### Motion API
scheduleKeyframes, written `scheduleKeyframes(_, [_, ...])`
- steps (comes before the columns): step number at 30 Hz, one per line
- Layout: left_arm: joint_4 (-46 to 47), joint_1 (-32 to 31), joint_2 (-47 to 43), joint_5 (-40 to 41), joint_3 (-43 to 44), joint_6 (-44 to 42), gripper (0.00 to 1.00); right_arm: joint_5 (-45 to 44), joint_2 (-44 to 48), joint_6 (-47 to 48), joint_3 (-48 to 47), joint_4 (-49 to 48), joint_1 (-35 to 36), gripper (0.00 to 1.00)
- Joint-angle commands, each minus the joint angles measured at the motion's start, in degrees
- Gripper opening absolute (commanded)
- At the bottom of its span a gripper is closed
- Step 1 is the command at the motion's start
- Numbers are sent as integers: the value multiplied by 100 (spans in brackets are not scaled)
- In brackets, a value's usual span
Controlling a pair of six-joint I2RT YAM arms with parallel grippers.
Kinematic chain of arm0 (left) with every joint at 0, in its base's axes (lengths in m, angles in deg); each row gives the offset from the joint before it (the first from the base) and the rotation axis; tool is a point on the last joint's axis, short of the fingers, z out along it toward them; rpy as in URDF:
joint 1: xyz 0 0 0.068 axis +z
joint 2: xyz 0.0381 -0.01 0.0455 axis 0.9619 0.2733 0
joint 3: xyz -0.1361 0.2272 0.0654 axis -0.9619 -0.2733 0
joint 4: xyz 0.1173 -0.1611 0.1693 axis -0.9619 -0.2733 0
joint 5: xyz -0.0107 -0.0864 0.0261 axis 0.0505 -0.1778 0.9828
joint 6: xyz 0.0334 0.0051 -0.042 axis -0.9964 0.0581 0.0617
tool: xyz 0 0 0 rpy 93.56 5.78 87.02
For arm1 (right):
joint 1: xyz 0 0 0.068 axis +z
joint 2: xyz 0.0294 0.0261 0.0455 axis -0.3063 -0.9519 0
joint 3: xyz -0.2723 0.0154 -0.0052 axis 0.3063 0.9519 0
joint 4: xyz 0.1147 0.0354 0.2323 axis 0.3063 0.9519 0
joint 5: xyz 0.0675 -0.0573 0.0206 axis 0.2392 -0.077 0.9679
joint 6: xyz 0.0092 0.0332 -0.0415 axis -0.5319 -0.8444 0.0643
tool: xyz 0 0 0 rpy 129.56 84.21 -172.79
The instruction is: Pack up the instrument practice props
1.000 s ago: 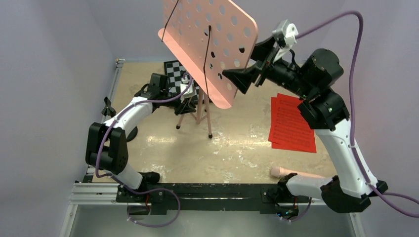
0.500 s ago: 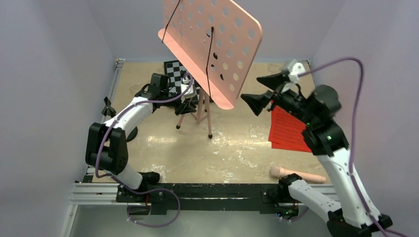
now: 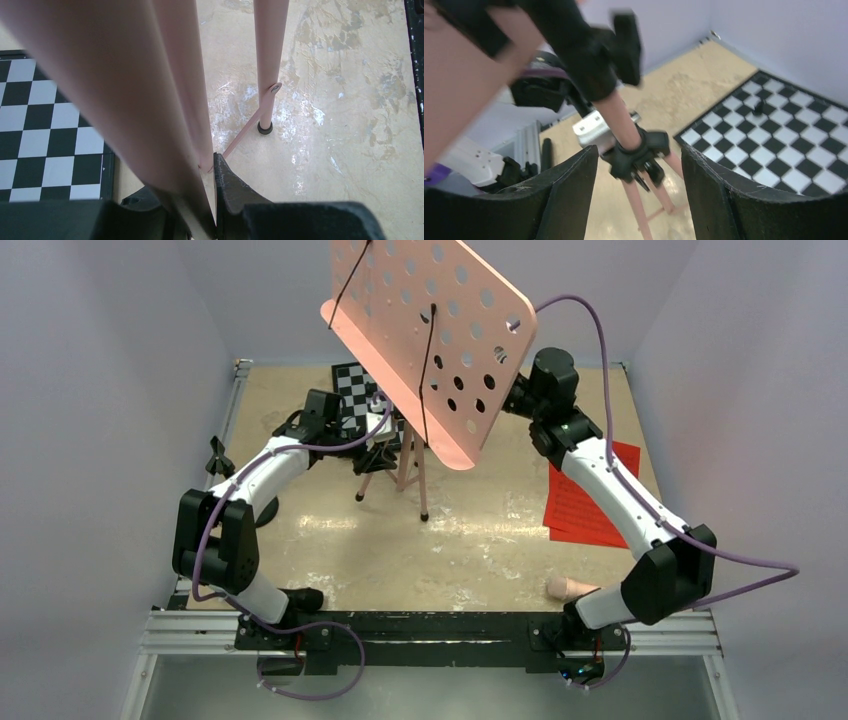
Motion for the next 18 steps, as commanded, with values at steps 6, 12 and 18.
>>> scheduleKeyframes(6, [-1652,-7,193,242,-166,592,0,607,-304,-768,-489,-1477,245,65])
scheduleKeyframes(12, [-2005,-7,220,95,-90,421,0,730,-686,-823,-631,-1527,426,57])
scheduleKeyframes(18, [-2042,-7,178,31,-64,442,0,670,-948,-787,-918,-1509,519,42])
